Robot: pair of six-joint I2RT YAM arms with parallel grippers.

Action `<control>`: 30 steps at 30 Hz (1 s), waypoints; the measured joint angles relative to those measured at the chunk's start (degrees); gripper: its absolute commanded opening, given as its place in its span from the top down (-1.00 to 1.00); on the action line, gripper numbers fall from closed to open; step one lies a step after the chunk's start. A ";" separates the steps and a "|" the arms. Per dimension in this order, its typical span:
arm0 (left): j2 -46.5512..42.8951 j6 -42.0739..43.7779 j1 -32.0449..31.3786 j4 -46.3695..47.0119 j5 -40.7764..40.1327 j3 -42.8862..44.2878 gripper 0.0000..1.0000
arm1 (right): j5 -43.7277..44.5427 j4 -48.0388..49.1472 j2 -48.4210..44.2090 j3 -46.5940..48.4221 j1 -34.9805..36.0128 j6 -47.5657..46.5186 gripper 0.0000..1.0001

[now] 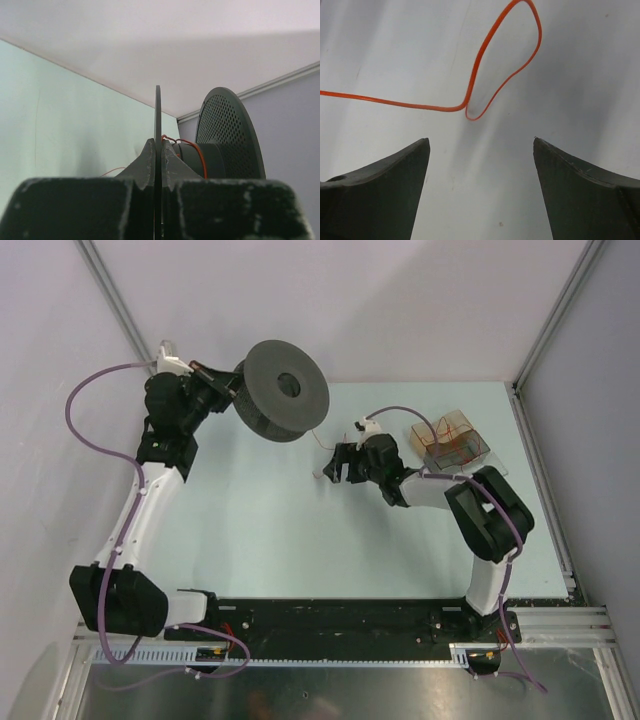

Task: Wrap the cables

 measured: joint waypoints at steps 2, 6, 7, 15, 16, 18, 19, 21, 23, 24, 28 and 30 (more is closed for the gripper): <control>0.48 -0.63 0.35 -0.09 -0.37 -0.48 1.00 | 1.18 0.31 1.46 1.11 -0.28 1.44 -0.70; 1.42 -1.79 0.96 -0.59 -1.29 -1.42 1.00 | 2.49 1.57 4.48 3.50 -0.48 3.89 -0.64; 1.60 -1.92 1.03 -0.68 -1.42 -1.60 1.00 | 2.71 1.79 5.27 4.17 -0.42 4.31 -0.62; 2.03 -2.91 1.36 -0.90 -1.57 -2.45 1.00 | 4.20 2.82 11.85 9.03 0.22 6.88 -0.49; 2.03 -2.97 1.46 -0.90 -1.57 -2.47 1.00 | 4.50 2.78 12.83 9.79 0.28 7.02 -0.48; 2.03 -3.41 1.79 -0.76 -1.40 -2.64 1.00 | 4.74 3.13 14.32 10.99 0.39 7.23 -0.51; 2.03 -3.61 1.99 -0.70 -1.31 -2.78 1.00 | 4.79 3.04 14.58 11.39 0.39 7.26 -0.54; 2.03 -3.78 2.49 -0.31 -0.50 -3.06 1.00 | 4.24 3.04 14.86 11.89 0.50 7.13 -0.62; 2.03 -3.78 2.75 0.11 0.96 -3.06 1.00 | 3.02 3.06 14.88 11.93 0.50 6.64 -0.65; 2.01 -3.78 2.84 0.52 1.68 -3.06 1.00 | 2.47 3.10 14.88 11.98 0.50 6.38 -0.65; 1.36 -3.78 2.93 1.99 5.31 -3.06 1.00 | -0.87 4.20 15.10 12.02 0.42 4.90 -0.58; 0.66 -3.80 2.93 2.51 6.88 -3.06 1.00 | -2.14 5.40 15.69 12.24 0.44 3.58 -0.56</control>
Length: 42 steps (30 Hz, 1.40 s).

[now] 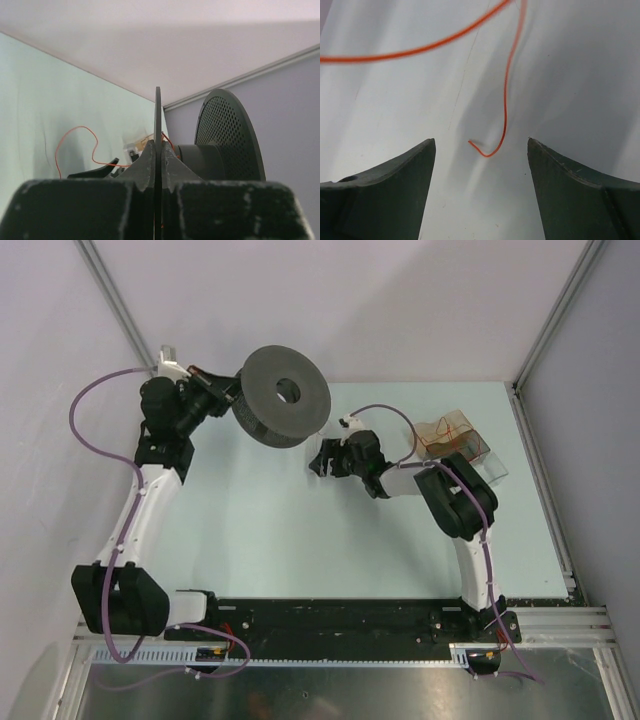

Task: Wrap the cables

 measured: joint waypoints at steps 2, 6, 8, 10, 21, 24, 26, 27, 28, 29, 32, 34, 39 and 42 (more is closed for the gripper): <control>-0.79 0.02 0.00 0.57 1.33 0.00 1.00 | -0.50 0.61 0.57 0.04 0.04 -0.90 -0.56; -2.67 0.00 0.00 1.95 3.82 0.00 1.00 | -0.61 1.77 1.31 0.20 0.04 -1.95 -0.42; -3.56 0.00 0.00 2.54 4.68 0.00 1.00 | -0.61 1.95 1.57 0.31 -0.02 -2.03 -0.30; -4.37 0.00 0.00 2.86 5.46 0.00 1.00 | -0.57 2.43 1.90 0.33 -0.13 -1.88 -0.13; -5.22 -0.02 0.26 3.06 6.10 0.00 1.00 | -0.66 4.68 4.79 1.18 -0.07 0.42 0.97; -5.57 0.09 0.92 2.51 4.98 0.00 1.00 | -1.68 4.11 4.81 1.18 -0.11 0.35 1.00; -5.66 0.24 2.03 1.70 3.23 0.00 1.00 | -3.04 3.34 4.61 1.25 -0.31 -0.11 1.00; -5.66 0.44 2.60 1.11 2.27 0.00 1.00 | -4.00 2.25 4.17 1.25 -0.35 -0.63 1.00; -5.55 0.70 3.23 -0.04 0.55 0.00 1.00 | -5.07 0.61 3.48 1.22 -0.39 -1.46 1.00; -5.44 0.92 4.04 -0.61 -0.24 0.00 1.00 | -6.27 -1.33 2.45 1.07 -0.42 -2.54 1.00; -3.48 1.79 5.66 -4.76 -5.14 1.36 1.00 | -9.68 -7.89 -2.19 -0.13 -0.42 -6.99 1.00; -1.73 2.71 6.08 -6.95 -7.98 2.43 1.00 | -11.45 -12.09 -6.08 -1.29 -0.11 -10.62 1.00; 1.92 6.29 6.19 -11.28 -14.53 3.74 1.00 | -13.94 -23.52 -17.57 -4.63 2.29 -22.88 1.00; 3.87 8.81 6.16 -12.94 -17.11 4.66 1.00 | -14.64 -30.60 -23.12 -6.03 4.72 -30.67 1.00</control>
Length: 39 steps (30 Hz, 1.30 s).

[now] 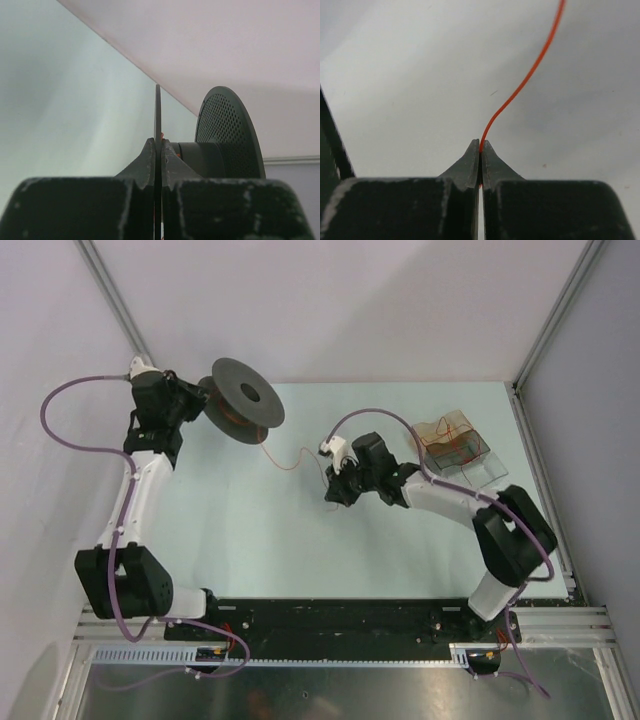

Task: Wrap the cables

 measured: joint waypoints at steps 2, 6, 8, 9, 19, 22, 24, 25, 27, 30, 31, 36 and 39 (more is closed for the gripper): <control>1.27 1.73 -0.24 -0.46 -1.29 0.46 1.00 | -0.07 -4.35 -3.48 -0.63 1.49 -4.61 1.00; 3.21 6.84 -1.77 -1.05 -3.82 0.52 1.00 | 0.31 -8.87 -10.97 -1.36 3.58 -11.10 1.00; 3.74 10.05 -3.78 -1.09 -5.16 0.07 1.00 | 0.90 -8.98 -15.47 -1.36 3.80 -13.73 1.00; 3.76 11.76 -5.16 -1.11 -5.66 -0.55 1.00 | 1.46 -8.72 -18.05 -1.33 3.87 -15.06 1.00; 3.63 26.91 -18.53 -2.08 -5.88 -9.46 1.00 | 4.31 -2.32 -25.59 4.26 4.39 -21.46 1.00; 3.08 31.10 -20.33 -2.36 -4.52 -11.37 1.00 | 5.40 0.13 -25.35 7.30 4.26 -22.47 1.00; 2.21 33.64 -21.38 -2.38 -3.67 -12.59 1.00 | 5.81 1.64 -24.65 9.84 3.74 -22.93 1.00; 1.55 35.01 -21.88 -2.40 -2.89 -13.25 1.00 | 5.95 2.67 -24.09 11.34 3.32 -23.10 1.00; 0.11 37.57 -22.82 -2.38 -0.52 -14.36 1.00 | 6.36 4.33 -22.62 14.34 1.62 -23.30 1.00; -2.27 40.87 -23.63 -2.29 4.66 -15.82 1.00 | 6.56 5.88 -19.89 18.18 -2.29 -23.26 1.00; -3.17 41.88 -23.76 -2.32 6.58 -16.24 1.00 | 6.54 6.14 -18.91 19.26 -3.65 -23.15 1.00; -7.76 45.35 -23.23 -2.10 17.05 -17.07 1.00 | 5.64 5.95 -14.01 21.62 -10.99 -22.25 1.00; -10.54 44.81 -21.51 -1.75 24.44 -17.05 1.00 | 4.24 4.81 -11.23 21.75 -16.41 -21.77 1.00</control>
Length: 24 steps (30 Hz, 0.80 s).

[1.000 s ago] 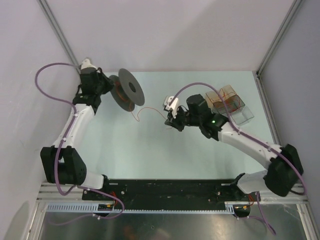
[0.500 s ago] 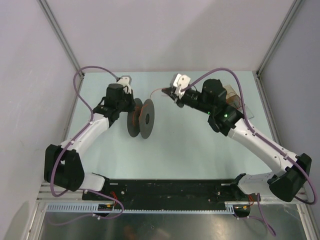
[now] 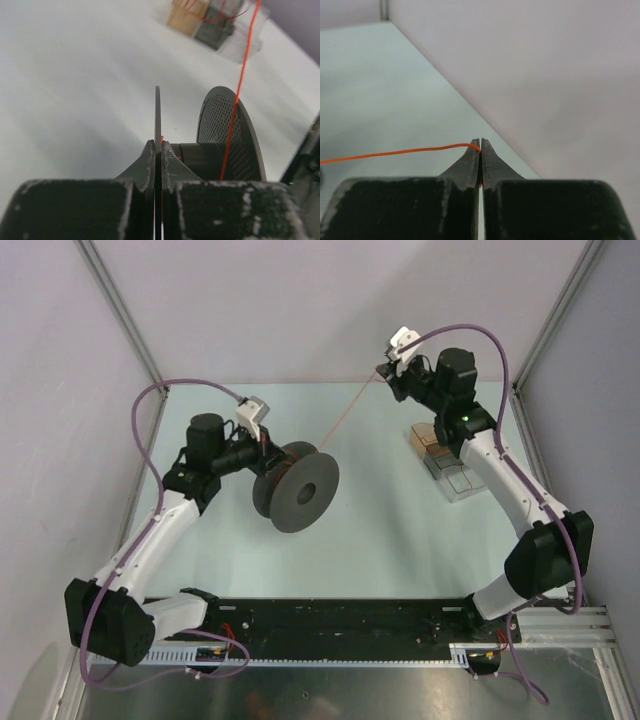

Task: Wrap the cables

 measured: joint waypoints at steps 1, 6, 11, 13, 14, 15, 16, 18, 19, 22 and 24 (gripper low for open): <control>-0.87 -0.59 0.81 0.11 2.38 0.15 1.00 | -0.74 -0.76 0.81 0.00 -1.84 0.17 1.00; -3.08 -7.17 4.92 3.23 11.52 3.72 1.00 | -5.07 -5.73 3.37 -0.63 -8.50 1.44 1.00; -3.78 -17.88 10.03 9.03 15.34 6.80 1.00 | -8.92 -8.98 3.19 -4.74 -10.95 1.51 1.00; -3.78 -23.02 11.85 11.52 15.63 6.84 1.00 | -10.38 -10.38 2.25 -8.00 -11.02 1.51 1.00; -3.78 -25.94 12.70 12.39 15.56 6.82 1.00 | -11.04 -11.34 1.51 -9.68 -10.88 1.49 1.00; -3.78 -28.74 13.35 13.25 15.32 6.73 1.00 | -11.52 -12.33 0.57 -11.37 -10.58 1.49 1.00; -3.80 -31.34 13.79 13.88 14.88 6.60 1.00 | -11.63 -13.20 -0.61 -13.00 -10.03 1.49 1.00; -4.55 -36.46 14.34 15.02 13.49 5.70 1.00 | -11.10 -14.64 -3.28 -15.87 -8.72 1.55 1.00; -5.46 -38.93 14.53 15.43 12.35 4.83 1.00 | -10.49 -15.26 -4.98 -17.46 -7.61 1.62 1.00; -8.85 -44.74 14.93 15.56 7.67 2.64 1.00 | -8.50 -17.09 -10.78 -22.03 -4.00 1.97 1.00; -10.64 -48.30 15.02 15.06 3.93 2.23 1.00 | -7.65 -18.05 -14.73 -24.68 -1.27 1.99 1.00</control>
